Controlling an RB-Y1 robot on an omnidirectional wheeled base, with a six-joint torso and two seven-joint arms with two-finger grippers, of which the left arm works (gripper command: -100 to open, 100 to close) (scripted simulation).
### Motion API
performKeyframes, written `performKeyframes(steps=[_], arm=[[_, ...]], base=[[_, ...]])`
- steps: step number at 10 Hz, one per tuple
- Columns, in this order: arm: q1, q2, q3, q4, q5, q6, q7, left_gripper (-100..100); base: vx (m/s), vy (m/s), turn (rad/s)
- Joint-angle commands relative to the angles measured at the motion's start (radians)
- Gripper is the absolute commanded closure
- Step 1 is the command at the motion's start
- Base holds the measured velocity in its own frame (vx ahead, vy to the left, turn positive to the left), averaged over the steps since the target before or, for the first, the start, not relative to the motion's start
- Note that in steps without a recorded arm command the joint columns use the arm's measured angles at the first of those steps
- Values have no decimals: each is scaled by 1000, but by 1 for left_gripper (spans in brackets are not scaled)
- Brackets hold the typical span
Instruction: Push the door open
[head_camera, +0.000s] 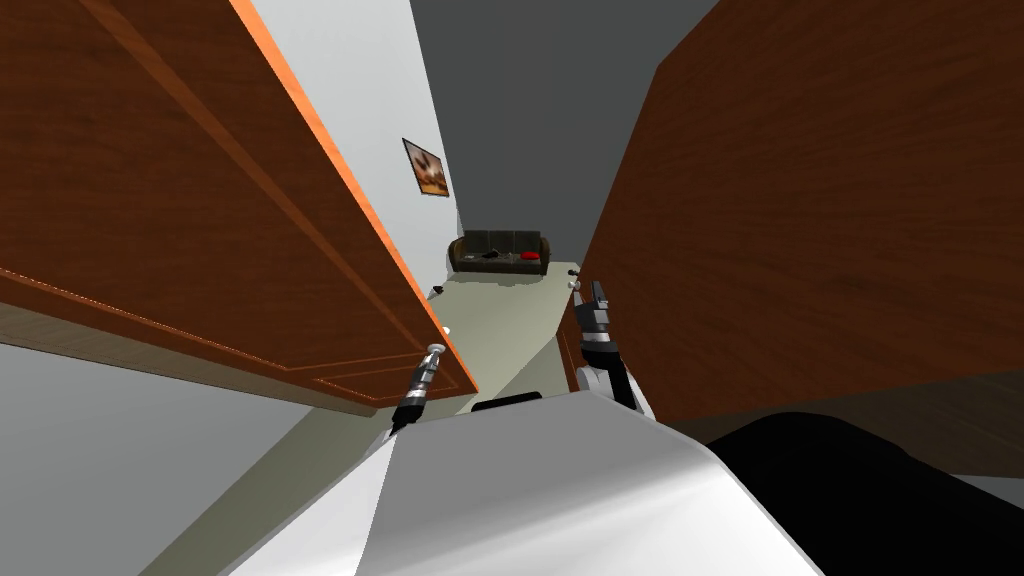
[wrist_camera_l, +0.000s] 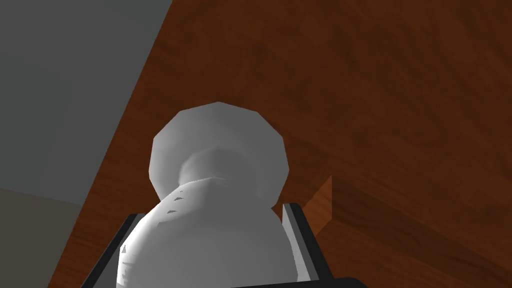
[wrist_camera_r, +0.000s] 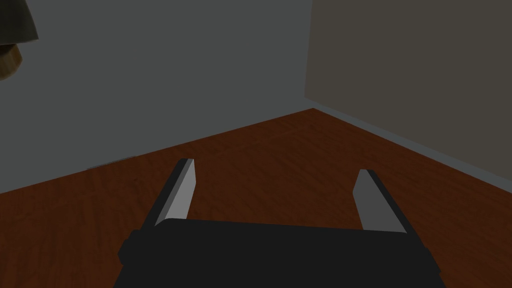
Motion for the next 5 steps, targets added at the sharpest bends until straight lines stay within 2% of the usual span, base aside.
performKeyframes(steps=[1,2,3,4,5], arm=[[-1,-2,11,-21,26,11,50,100],[-1,-2,11,-21,26,11,67,100],[-6,-8,13,-21,42,13,98,100],[-6,-8,13,-21,42,13,108,100],[-10,-14,15,-20,58,15,149,100]], base=[[52,16,-29],[38,12,-17],[34,19,-30],[28,17,-21],[29,13,-18]])
